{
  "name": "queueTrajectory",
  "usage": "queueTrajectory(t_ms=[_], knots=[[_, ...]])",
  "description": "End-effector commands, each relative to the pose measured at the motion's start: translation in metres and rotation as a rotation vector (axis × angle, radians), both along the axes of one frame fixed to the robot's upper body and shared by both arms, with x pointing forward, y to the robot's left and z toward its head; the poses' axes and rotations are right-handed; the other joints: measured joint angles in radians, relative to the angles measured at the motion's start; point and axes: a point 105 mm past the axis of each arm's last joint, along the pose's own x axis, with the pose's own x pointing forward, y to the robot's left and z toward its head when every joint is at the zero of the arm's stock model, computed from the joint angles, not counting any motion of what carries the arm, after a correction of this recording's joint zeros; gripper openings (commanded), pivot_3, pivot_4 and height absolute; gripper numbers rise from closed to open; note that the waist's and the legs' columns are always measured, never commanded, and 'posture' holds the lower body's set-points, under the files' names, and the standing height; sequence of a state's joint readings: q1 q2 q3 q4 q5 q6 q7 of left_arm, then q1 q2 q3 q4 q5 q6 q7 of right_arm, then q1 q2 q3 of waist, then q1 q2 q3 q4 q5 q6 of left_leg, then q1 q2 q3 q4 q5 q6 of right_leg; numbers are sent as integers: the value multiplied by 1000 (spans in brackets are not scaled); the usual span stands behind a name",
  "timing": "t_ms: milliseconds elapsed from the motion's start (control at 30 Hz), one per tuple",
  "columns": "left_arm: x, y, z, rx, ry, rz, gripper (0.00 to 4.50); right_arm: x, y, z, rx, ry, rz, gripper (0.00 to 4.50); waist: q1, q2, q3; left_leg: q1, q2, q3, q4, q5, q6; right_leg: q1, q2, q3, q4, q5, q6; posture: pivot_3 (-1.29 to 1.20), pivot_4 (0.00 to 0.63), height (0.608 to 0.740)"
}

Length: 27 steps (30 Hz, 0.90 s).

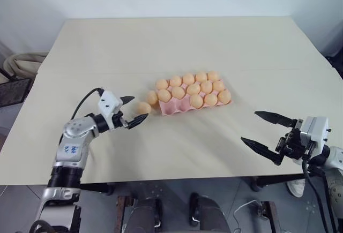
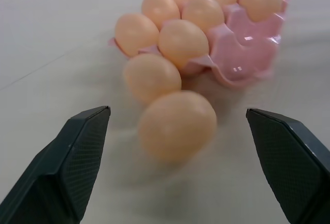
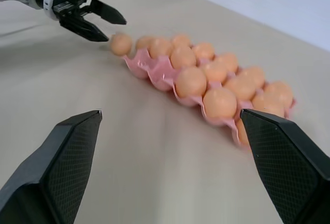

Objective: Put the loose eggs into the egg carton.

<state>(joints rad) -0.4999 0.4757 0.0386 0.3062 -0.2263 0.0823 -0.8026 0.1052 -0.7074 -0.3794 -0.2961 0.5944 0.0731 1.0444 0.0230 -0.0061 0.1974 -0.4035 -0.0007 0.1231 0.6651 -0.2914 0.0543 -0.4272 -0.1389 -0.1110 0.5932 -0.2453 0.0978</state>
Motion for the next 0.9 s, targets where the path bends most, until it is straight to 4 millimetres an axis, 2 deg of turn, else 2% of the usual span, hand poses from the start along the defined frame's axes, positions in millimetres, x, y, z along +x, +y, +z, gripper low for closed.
queueTrajectory(t_ms=[33,100,200,400,467,533,700,900], knots=[[8,-14,0,16,-14,-34,4481,-7,5,14,17,-57,-16,4500,1,0,0,0,0,0,0,0,0,0,0,-1,0,0,0,0,150,740],[15,-17,-1,30,-14,-25,4481,-8,8,14,22,-55,-23,4500,3,0,0,0,0,0,1,0,0,0,0,-1,0,0,0,0,150,740],[21,-18,2,26,-18,-14,3971,-9,10,15,29,-56,-31,4500,2,0,0,0,0,0,1,0,0,0,0,-1,0,0,0,0,150,740],[17,-6,-4,42,-6,-1,2088,-9,12,15,35,-55,-36,4500,2,0,0,0,0,0,1,0,1,0,0,0,0,0,0,0,150,740],[13,-3,-3,37,-8,-7,1779,-8,12,16,37,-54,-36,4500,1,0,0,0,0,0,1,0,1,0,0,1,0,0,0,0,150,740],[10,0,1,30,-25,-20,1779,-7,12,16,37,-52,-35,4500,-1,0,0,0,0,0,1,0,1,0,0,1,0,0,0,0,150,740],[-3,-5,31,-34,-96,-141,1779,-5,10,17,33,-48,-35,4500,1,0,0,0,0,0,1,0,1,0,-1,2,0,0,0,0,150,740],[-6,-33,56,-79,-124,-272,1779,-4,9,16,28,-44,-38,4500,6,0,0,-1,-1,-2,1,0,1,1,-2,4,-1,0,0,0,150,740]])
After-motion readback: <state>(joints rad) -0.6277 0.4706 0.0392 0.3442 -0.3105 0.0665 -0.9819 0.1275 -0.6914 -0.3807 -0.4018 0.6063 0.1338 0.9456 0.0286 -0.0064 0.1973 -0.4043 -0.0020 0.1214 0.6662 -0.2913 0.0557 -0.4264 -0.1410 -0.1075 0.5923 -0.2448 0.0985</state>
